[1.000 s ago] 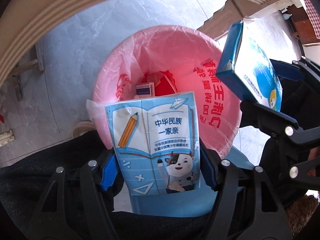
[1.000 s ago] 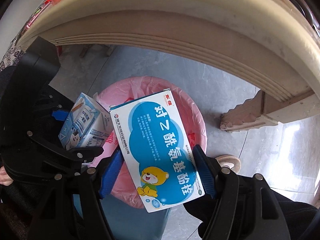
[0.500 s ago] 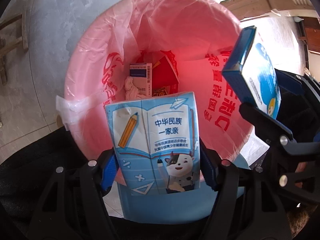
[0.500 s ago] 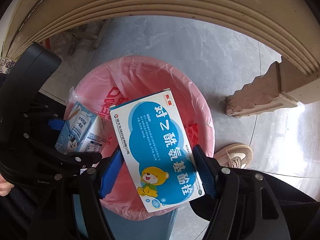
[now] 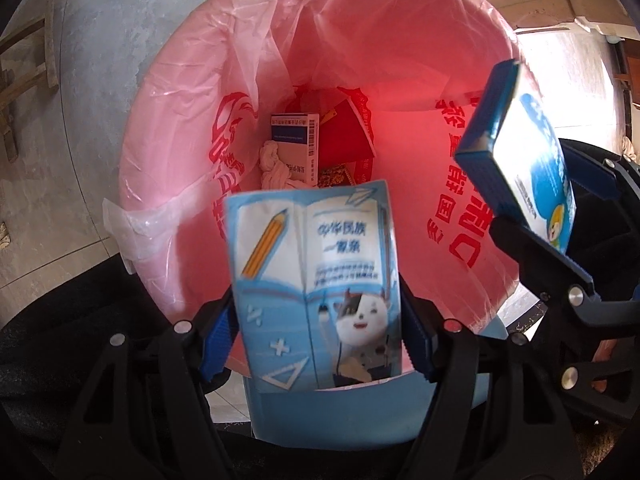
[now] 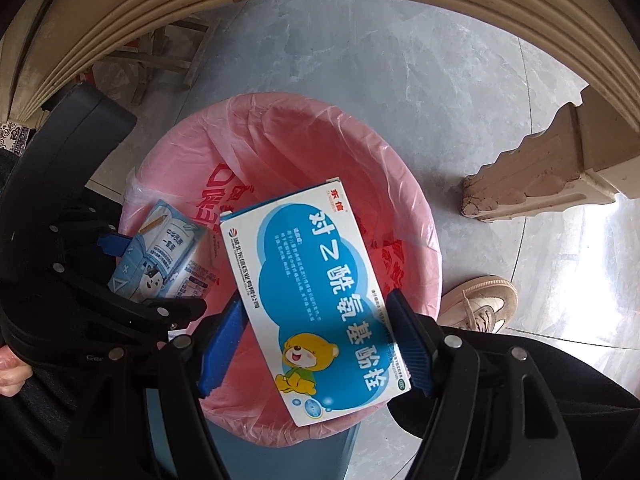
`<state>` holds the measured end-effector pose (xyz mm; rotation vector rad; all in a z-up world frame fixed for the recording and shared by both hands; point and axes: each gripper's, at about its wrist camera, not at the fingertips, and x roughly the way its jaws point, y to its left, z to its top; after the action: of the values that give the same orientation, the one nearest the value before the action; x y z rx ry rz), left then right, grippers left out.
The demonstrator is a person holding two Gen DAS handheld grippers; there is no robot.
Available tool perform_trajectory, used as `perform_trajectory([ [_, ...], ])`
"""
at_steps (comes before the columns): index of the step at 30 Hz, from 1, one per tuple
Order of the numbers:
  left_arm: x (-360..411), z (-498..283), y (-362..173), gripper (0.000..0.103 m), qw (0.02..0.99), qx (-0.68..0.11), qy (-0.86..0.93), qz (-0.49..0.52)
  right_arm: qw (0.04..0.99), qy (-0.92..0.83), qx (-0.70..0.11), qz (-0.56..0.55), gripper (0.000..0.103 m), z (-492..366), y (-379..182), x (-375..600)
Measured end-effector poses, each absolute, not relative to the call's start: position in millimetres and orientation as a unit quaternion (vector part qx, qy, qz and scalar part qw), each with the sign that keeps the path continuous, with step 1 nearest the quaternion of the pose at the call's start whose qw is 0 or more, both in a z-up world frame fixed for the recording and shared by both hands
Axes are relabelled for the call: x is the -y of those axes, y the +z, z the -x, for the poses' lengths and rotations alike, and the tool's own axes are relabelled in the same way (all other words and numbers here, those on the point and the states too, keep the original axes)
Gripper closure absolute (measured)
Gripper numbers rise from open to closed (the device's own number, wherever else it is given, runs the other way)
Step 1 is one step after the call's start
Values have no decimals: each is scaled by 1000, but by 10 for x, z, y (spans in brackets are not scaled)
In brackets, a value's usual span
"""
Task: Collect trash
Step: 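Open both tools over the pink bin to drop the carton and medicine box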
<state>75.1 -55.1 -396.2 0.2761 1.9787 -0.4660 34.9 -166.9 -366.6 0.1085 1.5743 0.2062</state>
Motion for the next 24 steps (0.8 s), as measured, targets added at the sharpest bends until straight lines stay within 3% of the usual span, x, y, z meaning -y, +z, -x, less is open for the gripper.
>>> perform_trajectory([
  [7, 497, -783, -3996, 27, 519, -827, -181, -113, 698, 96, -708, -43, 34, -348, -3664, 1649],
  [24, 426, -774, -3878, 26, 543, -811, -174, -131, 705, 95, -702, -29, 34, -314, -3570, 1603],
])
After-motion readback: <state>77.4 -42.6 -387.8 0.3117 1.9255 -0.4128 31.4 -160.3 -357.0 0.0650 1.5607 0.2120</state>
